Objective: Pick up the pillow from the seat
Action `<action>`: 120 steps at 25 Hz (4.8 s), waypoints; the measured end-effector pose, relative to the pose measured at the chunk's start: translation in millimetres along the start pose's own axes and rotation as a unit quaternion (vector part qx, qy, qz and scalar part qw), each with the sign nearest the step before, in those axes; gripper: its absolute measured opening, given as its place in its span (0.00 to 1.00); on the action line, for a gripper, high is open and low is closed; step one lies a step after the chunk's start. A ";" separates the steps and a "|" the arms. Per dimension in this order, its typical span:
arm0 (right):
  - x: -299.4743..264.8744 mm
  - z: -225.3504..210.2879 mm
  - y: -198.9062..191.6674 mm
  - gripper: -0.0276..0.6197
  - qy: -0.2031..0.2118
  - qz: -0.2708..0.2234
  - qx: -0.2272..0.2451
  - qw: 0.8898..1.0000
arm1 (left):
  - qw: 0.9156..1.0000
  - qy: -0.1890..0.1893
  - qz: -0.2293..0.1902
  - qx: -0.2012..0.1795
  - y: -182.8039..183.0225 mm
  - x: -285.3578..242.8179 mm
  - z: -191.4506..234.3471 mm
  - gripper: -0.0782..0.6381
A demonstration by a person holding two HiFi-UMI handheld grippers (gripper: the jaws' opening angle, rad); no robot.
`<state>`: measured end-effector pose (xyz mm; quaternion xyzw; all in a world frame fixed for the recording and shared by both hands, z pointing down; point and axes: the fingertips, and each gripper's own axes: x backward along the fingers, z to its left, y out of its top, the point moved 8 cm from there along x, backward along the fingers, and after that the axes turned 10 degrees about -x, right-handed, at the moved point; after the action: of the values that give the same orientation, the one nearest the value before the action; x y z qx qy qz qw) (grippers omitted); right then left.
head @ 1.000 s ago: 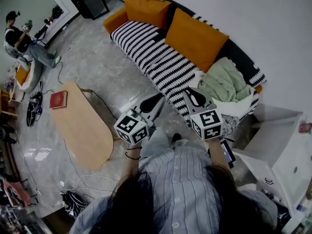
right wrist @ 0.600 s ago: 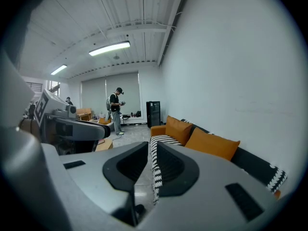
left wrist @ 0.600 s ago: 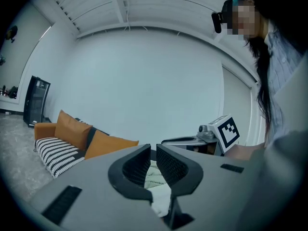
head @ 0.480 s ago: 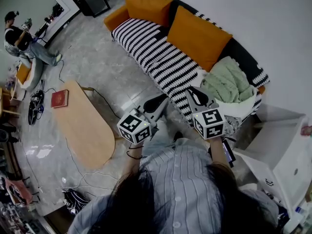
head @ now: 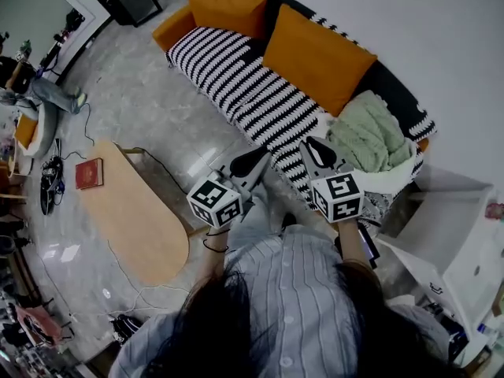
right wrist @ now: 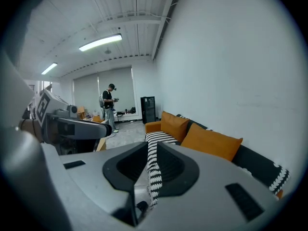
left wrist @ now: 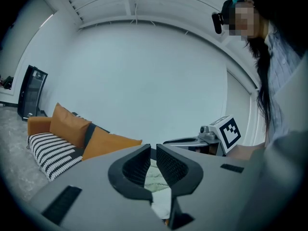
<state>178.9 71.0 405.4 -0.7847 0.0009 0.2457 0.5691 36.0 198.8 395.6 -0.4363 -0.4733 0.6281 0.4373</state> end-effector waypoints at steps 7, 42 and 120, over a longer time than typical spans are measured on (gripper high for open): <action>-64.1 -2.5 32.1 0.14 -0.024 -0.001 -0.012 1.000 | 1.000 -0.023 0.011 -0.006 20.7 -18.6 84.2 0.15; -153.6 -21.6 54.4 0.14 -0.197 -0.012 -0.108 0.974 | 0.991 -0.129 0.027 0.034 35.9 -64.1 259.2 0.14; -254.8 -528.1 19.7 0.45 -0.349 0.001 -0.443 0.825 | 0.944 -0.128 0.303 0.041 -43.9 -594.8 593.6 0.57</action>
<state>152.3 -478.7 608.6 -0.8142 -0.3067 0.4777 0.1219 -388.2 -492.6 620.0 -0.4568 -0.3449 0.8000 0.1800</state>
